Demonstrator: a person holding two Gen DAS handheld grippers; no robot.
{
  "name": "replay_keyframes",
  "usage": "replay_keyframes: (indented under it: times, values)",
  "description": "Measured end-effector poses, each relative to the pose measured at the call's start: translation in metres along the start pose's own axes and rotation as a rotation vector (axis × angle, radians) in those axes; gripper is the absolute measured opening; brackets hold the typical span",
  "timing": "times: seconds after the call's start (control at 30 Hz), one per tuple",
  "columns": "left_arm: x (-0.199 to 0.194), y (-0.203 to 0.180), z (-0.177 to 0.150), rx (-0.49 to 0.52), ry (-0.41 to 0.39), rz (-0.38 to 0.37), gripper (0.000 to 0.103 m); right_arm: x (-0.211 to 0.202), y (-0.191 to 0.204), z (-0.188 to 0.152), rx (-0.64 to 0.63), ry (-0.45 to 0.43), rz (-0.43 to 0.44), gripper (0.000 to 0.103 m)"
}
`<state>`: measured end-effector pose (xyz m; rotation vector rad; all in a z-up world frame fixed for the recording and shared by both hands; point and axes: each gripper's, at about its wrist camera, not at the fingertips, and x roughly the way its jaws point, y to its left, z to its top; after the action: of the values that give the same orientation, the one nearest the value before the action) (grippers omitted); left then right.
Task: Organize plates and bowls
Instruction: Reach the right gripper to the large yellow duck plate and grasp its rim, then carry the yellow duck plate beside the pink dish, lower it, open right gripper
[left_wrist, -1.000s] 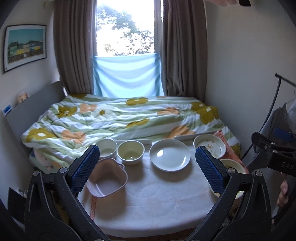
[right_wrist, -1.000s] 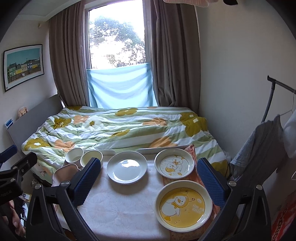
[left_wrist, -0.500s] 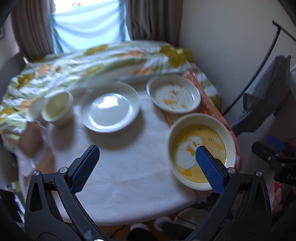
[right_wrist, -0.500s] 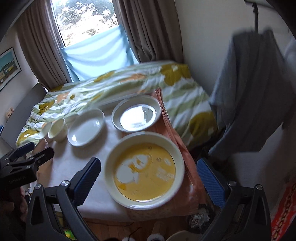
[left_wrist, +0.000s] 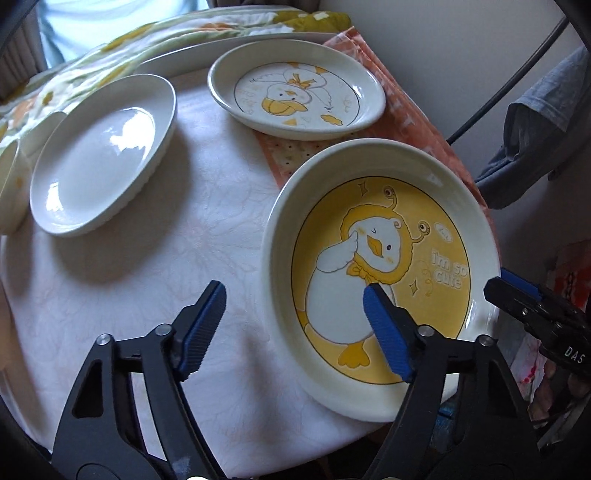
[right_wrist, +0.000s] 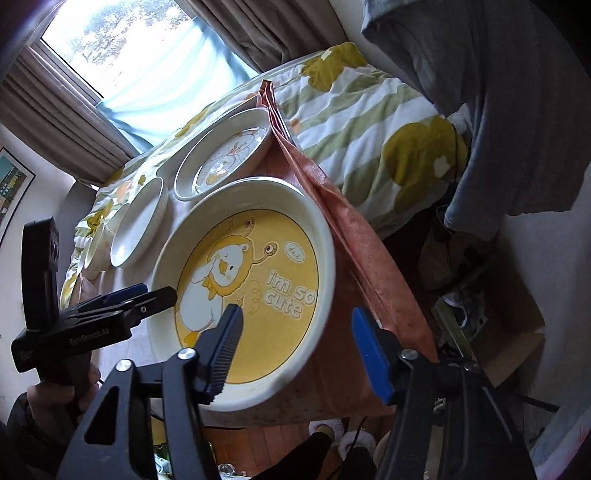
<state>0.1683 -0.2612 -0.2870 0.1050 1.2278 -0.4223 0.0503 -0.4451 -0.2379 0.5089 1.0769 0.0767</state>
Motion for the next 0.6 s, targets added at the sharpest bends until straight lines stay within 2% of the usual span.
replay_keyframes:
  times: [0.03, 0.1, 0.17, 0.3, 0.5, 0.6]
  values:
    - [0.002, 0.0, 0.0, 0.002, 0.004, -0.002, 0.06, 0.003, -0.002, 0.001, 0.002, -0.001, 0.003, 0.05]
    - [0.004, 0.002, 0.004, 0.009, 0.017, -0.001, 0.052, 0.009, -0.005, 0.004, 0.004, -0.002, 0.012, 0.04]
    - [0.006, 0.003, 0.004, 0.019, 0.02, 0.004, 0.051, 0.014, -0.006, 0.007, -0.005, 0.0, 0.014, 0.034]
    - [0.008, 0.001, 0.005, 0.032, 0.028, 0.009, 0.038, 0.016, -0.005, 0.011, -0.011, -0.009, 0.013, 0.027]
    - [0.01, 0.007, 0.003, 0.004, 0.047, -0.004, 0.03, 0.02, -0.007, 0.016, -0.021, -0.016, -0.02, 0.017]
    - [0.008, 0.008, 0.001, 0.01, 0.037, -0.001, 0.028, 0.023, -0.005, 0.016, -0.053, -0.022, -0.047, 0.015]
